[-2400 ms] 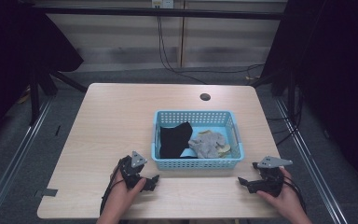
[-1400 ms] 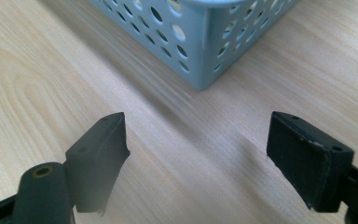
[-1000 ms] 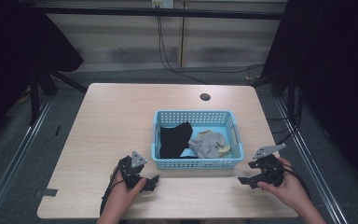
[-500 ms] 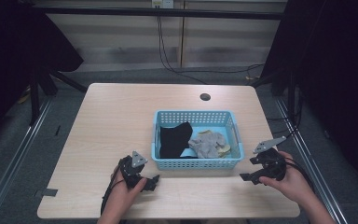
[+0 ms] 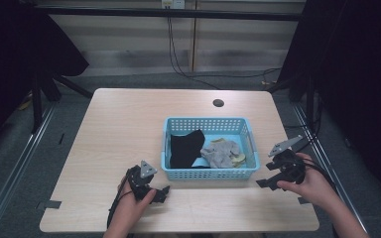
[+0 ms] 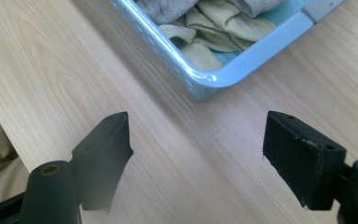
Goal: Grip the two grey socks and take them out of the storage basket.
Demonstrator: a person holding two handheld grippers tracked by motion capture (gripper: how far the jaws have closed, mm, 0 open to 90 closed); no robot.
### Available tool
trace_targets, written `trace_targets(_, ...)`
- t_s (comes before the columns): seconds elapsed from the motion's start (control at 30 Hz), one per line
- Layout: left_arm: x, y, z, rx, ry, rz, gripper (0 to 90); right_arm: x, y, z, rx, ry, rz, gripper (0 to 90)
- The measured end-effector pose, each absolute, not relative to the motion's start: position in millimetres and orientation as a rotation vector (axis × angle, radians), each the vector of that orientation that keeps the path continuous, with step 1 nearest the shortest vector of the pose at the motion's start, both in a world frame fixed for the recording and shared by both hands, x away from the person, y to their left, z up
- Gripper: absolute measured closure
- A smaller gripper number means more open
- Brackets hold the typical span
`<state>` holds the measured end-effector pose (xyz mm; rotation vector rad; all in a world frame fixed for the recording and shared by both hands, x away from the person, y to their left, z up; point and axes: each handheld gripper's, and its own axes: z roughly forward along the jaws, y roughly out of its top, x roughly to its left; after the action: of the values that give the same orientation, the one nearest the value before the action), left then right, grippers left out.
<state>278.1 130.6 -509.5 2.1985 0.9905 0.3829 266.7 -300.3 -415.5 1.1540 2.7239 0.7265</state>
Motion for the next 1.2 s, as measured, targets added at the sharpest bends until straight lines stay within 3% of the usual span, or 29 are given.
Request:
trace_targets(0.57,278,131,-509,2.200,0.990,0.384,0.0,298,-268,-373,1.058,2.769,0.661,25.8)
trace_targets(1.2,278,131,-509,2.200,0.991,0.386,0.0,340,-227,-382,1.051,2.795,0.648,30.2)
